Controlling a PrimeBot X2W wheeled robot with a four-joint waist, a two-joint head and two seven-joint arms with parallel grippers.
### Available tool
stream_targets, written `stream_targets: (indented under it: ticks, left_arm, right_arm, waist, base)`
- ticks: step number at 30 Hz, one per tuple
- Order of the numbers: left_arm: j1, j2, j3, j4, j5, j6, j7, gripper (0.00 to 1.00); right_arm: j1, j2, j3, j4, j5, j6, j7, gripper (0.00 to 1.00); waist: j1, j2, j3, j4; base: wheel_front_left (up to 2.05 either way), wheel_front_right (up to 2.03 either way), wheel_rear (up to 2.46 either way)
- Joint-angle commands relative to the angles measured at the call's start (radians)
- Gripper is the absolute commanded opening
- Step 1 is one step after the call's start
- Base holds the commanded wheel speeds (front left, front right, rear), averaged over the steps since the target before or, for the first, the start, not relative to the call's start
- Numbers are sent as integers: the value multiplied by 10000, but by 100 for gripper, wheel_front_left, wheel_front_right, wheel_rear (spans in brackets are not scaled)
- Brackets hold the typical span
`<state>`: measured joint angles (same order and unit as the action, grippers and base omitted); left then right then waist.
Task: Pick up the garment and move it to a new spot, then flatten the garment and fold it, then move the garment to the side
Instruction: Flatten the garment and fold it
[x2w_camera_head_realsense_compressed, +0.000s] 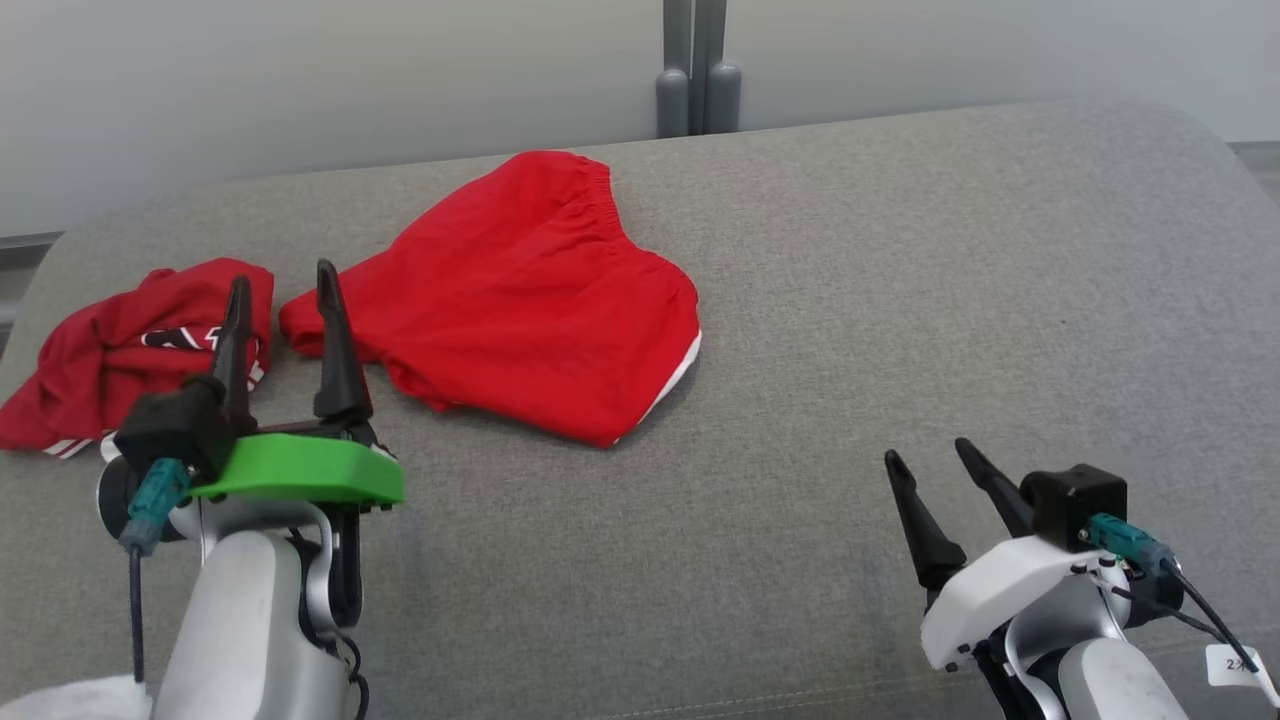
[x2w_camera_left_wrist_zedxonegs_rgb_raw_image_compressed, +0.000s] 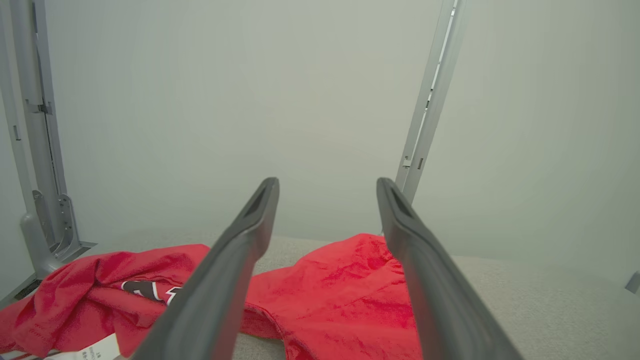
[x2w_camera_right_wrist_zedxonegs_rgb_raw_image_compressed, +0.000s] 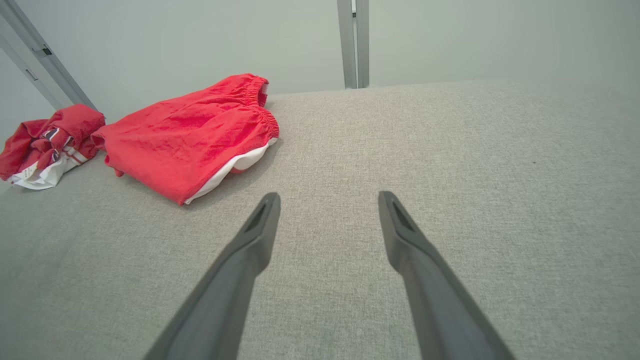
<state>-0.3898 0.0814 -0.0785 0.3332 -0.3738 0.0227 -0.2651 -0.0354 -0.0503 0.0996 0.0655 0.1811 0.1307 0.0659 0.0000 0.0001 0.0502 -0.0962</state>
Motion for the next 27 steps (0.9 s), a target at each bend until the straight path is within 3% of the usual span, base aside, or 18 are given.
stream_targets:
  ticks: [1, 9, 17, 27]
  left_arm:
    - [394, -23, -35, -255, 240, -79, 7, 100]
    - [2162, -202, -542, -1223, 822, -557, 4, 100]
    - [3384, -264, -1049, -2209, 1011, -520, 5, 100]
    - [3965, -299, -1993, -3181, 1300, -526, 5, 100]
  right_arm:
    - [-192, -10, -122, 113, -3, -1, -67, 100]
    - [-1583, -7, 63, 1434, 43, 1, 436, 100]
    - [-3521, -144, 682, 3313, -33, -1, 531, 100]
    - [-5766, -751, -113, 6433, -229, -1, 84, 100]
  waist:
    - [0, -1, -180, 328]
    - [0, -1, -197, 1099]
    - [0, -1, 58, 1946]
    - [0, -1, 725, 3105]
  base:
    - [0, 0, 0]
    - [0, 0, 0]
    - [0, 0, 0]
    - [0, 0, 0]
